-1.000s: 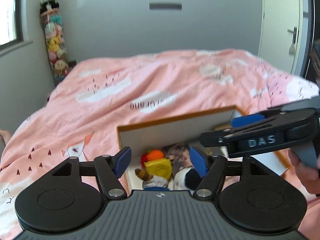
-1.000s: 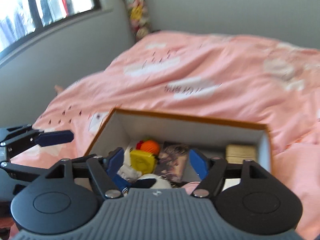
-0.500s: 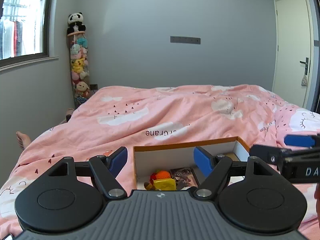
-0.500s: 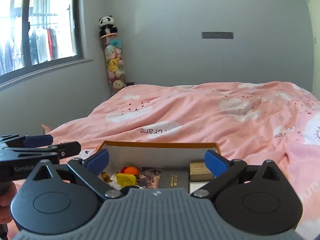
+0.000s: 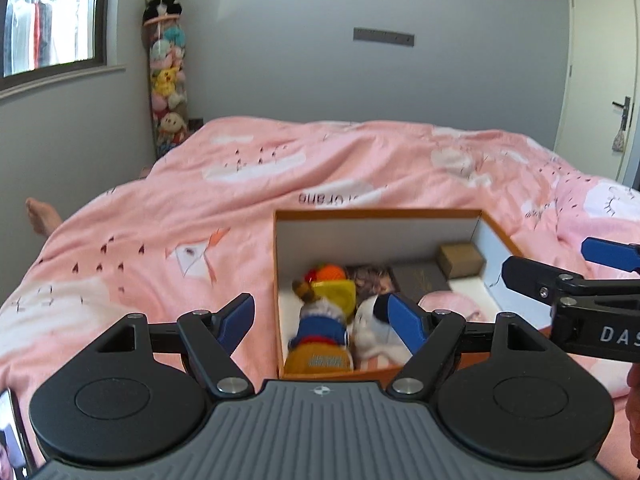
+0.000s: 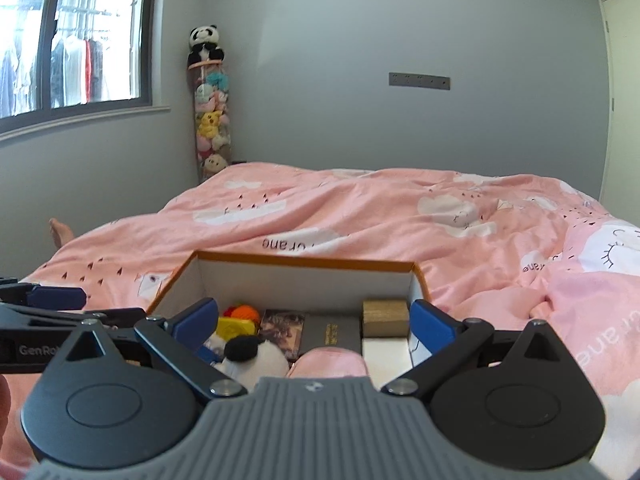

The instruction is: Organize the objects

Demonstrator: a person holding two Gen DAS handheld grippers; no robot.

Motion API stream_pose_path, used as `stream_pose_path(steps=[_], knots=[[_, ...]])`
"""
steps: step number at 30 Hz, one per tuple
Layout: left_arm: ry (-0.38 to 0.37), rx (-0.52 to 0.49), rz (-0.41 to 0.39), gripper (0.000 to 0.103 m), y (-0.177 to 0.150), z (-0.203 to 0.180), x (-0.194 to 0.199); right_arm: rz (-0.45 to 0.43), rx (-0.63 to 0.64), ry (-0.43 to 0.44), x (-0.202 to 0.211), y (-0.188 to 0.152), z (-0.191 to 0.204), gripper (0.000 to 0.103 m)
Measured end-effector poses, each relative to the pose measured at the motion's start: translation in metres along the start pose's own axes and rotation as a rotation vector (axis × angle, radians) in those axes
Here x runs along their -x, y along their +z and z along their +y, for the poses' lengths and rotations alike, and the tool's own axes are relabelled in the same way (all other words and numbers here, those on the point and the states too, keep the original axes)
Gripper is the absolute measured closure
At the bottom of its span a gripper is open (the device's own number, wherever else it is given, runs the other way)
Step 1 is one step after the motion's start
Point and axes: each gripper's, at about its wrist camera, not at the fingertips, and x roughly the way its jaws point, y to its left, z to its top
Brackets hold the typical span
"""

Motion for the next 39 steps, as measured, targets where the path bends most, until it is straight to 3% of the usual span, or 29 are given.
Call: stream_pose_path(steps=[19,39], knots=[[-0.023,-0.023,0.145,0.014,-0.016,-0.011,-0.01,0.11,-0.006,-0.072,0.001,-0.017,0.0,0.001],[-0.02,-0.062,0.126,0.014,-0.016,-0.021,-0.004,0.143,-0.021,-0.081,0.004,-0.024,-0.005,0.001]])
